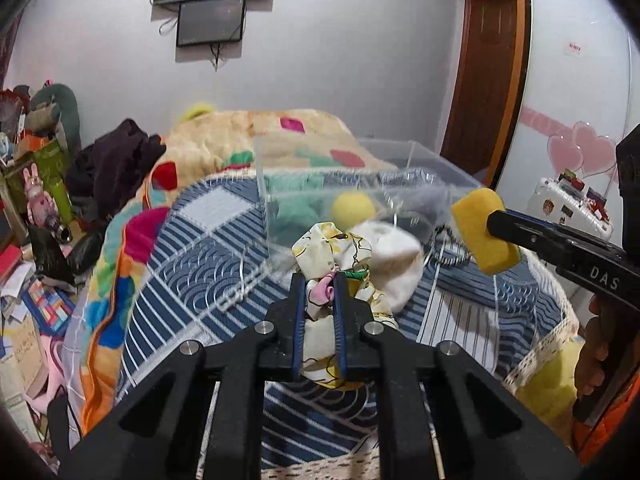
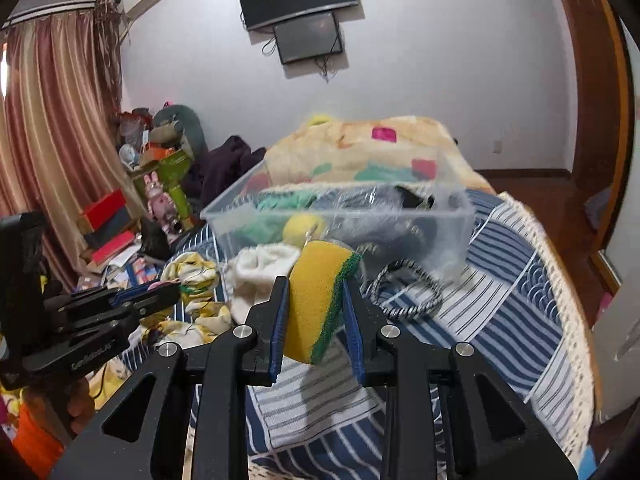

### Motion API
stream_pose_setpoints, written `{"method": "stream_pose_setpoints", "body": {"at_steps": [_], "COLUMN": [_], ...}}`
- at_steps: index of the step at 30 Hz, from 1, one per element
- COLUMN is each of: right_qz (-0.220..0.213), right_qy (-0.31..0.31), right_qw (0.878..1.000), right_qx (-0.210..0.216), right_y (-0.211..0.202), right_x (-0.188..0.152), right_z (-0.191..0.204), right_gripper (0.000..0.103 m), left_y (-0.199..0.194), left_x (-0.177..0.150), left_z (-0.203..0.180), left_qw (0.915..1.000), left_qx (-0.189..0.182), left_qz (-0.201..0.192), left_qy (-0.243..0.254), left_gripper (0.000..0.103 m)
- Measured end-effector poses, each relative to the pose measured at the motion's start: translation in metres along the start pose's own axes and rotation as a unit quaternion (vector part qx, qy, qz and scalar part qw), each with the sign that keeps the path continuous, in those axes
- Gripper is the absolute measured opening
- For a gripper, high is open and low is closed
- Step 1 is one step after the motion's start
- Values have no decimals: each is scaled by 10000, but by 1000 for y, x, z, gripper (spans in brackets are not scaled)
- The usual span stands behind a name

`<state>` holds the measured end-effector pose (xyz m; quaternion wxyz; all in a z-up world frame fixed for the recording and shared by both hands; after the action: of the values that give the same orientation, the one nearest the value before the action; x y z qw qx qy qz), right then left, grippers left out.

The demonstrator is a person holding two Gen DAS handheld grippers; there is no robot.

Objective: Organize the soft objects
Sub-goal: 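Grasp the floral cloth with the left tool while the right tool grasps the yellow-green sponge, then drop the floral cloth into the box with the left tool while the right tool drops the sponge in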

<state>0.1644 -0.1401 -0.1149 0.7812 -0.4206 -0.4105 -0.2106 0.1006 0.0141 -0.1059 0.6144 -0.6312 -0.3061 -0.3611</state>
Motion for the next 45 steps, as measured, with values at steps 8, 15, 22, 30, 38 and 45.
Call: {"method": "stream_pose_setpoints", "body": {"at_steps": [8, 15, 22, 30, 38, 45], "right_qz": [-688, -1155, -1153, -683, -324, -83], "right_qy": [49, -50, -220, -2, -52, -188], "right_qw": [9974, 9929, 9906, 9925, 9924, 9924], "right_qx": [-187, -274, -703, -1014, -1185, -1214], "right_y": [-21, -20, 0, 29, 42, 47], "right_x": [45, 82, 86, 71, 61, 52], "right_z": [-11, -4, -11, -40, -49, -45], "right_gripper": [24, 24, 24, 24, 24, 25], "left_y": [-17, -9, 23, 74, 108, 114], "left_x": [51, 88, 104, 91, 81, 72], "left_z": [11, 13, 21, 30, 23, 20], "left_qw": [9978, 9946, 9945, 9981, 9983, 9981], "left_qx": [151, 404, 561, 546, 513, 519], "left_qz": [-644, -945, -861, -265, 141, 282], "left_qy": [-36, 132, 178, 99, 226, 203], "left_gripper": [12, 12, 12, 12, 12, 12]}}
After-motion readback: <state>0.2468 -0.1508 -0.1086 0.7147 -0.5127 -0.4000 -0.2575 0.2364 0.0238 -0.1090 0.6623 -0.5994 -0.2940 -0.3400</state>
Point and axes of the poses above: each gripper's, at about its wrist camera, not at the fingertips, and y roughly the way its jaws point, z to its left, x to its top, the point moved 7 cm from there along y, roughly the way its jaws point, and after that the axes turned 7 degrees about y, right-handed, at the moved point
